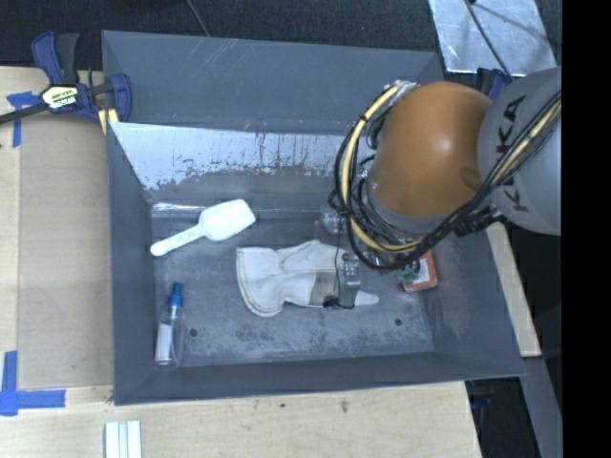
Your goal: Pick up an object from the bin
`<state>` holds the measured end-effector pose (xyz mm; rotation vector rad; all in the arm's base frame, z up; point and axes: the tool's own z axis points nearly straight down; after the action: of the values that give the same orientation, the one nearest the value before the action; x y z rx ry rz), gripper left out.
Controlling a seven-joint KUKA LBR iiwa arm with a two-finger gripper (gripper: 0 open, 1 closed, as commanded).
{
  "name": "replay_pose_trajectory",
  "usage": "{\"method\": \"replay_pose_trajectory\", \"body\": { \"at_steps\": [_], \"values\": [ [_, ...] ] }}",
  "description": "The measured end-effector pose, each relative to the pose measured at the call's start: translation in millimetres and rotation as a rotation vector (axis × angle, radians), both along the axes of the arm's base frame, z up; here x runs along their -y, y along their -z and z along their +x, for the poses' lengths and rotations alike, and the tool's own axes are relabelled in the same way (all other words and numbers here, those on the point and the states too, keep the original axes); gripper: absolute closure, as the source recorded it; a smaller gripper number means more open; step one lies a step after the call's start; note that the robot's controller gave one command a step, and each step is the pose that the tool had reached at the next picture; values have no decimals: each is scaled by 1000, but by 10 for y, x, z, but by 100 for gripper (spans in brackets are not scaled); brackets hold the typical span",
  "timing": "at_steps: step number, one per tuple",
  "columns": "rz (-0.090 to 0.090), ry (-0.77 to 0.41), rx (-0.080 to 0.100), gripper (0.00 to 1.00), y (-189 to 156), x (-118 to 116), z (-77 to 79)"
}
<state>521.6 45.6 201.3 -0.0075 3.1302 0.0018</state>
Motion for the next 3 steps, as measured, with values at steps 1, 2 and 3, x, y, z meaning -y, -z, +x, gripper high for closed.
{"method": "replay_pose_trajectory", "body": {
  "at_steps": [1, 2, 3],
  "values": [
    [-2, -102, -10, 0, 382, -47, 56],
    [-1, -128, -6, 0, 803, -18, 159],
    [0, 139, -9, 100, 1126, -156, 104]
  ]
}}
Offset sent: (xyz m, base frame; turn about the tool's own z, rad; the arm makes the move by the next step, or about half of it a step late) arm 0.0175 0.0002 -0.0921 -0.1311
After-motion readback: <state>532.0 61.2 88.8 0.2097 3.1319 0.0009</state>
